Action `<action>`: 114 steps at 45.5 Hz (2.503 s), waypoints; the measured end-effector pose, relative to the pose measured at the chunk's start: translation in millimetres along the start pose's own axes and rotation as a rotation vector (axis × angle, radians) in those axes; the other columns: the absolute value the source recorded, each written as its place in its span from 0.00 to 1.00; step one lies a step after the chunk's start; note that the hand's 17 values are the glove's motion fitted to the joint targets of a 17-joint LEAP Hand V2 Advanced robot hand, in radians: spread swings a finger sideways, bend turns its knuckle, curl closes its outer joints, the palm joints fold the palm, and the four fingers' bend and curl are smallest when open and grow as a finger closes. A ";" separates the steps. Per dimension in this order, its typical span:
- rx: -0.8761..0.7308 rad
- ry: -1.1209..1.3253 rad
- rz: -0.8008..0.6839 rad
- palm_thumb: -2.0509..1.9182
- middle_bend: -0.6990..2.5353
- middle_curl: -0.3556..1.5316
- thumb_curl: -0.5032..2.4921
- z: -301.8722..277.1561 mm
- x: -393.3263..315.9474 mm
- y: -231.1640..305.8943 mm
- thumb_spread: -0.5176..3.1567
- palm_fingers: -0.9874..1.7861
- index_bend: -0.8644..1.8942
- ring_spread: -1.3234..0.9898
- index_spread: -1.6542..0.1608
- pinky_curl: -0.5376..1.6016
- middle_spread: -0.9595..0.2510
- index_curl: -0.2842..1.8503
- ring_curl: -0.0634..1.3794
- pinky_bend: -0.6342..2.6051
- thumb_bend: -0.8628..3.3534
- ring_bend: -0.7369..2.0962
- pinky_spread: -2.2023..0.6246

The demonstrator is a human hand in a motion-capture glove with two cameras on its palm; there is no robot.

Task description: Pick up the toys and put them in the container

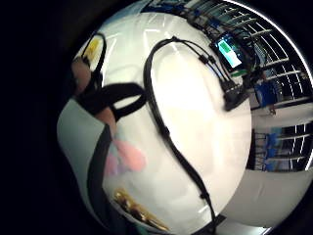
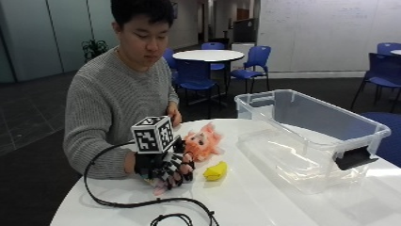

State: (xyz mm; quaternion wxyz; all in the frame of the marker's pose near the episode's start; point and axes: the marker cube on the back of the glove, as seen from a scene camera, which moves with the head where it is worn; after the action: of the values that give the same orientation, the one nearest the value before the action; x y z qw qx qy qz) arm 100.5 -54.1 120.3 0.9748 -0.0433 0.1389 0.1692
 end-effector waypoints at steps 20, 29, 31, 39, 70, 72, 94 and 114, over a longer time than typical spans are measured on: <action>0.182 -0.254 -0.063 0.69 0.41 0.44 0.38 -106.2 -5.4 -32.7 0.38 0.76 0.47 0.40 0.69 0.44 0.57 0.28 0.36 0.48 0.25 0.64 0.63; 0.260 -0.389 -0.268 0.68 0.42 0.47 0.42 -201.6 -60.6 -117.7 0.34 0.75 0.48 0.40 0.70 0.45 0.57 0.31 0.38 0.48 0.25 0.64 0.63; 0.252 -0.431 -0.262 0.68 0.42 0.47 0.42 -215.0 -82.5 -152.4 0.33 0.74 0.48 0.40 0.70 0.45 0.57 0.32 0.38 0.48 0.25 0.64 0.63; 0.204 -0.319 -0.284 0.68 0.41 0.48 0.45 -204.7 -198.7 -253.5 0.30 0.73 0.48 0.39 0.70 0.45 0.58 0.34 0.39 0.48 0.24 0.64 0.63; -0.408 -0.192 -0.390 0.56 0.27 0.44 0.41 -95.6 -280.9 -292.2 0.41 0.31 0.36 0.43 0.69 0.49 0.61 0.34 0.37 0.56 0.19 0.51 0.70; -0.396 -0.208 -0.396 0.55 0.26 0.42 0.39 -98.2 -281.0 -292.1 0.42 0.31 0.37 0.44 0.69 0.48 0.61 0.33 0.33 0.56 0.19 0.49 0.71; -0.180 -0.185 -0.331 0.51 0.27 0.38 0.31 -156.1 -152.6 -228.8 0.49 0.34 0.38 0.48 0.70 0.43 0.64 0.31 0.28 0.51 0.20 0.46 0.78; -0.291 -0.192 -0.103 0.53 0.28 0.39 0.29 -73.5 -41.2 -154.7 0.52 0.39 0.38 0.47 0.68 0.40 0.62 0.32 0.28 0.48 0.21 0.47 0.79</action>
State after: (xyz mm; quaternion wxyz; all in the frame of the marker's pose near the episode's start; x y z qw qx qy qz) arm 97.4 -222.1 67.4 0.9743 -0.1748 0.0171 0.1409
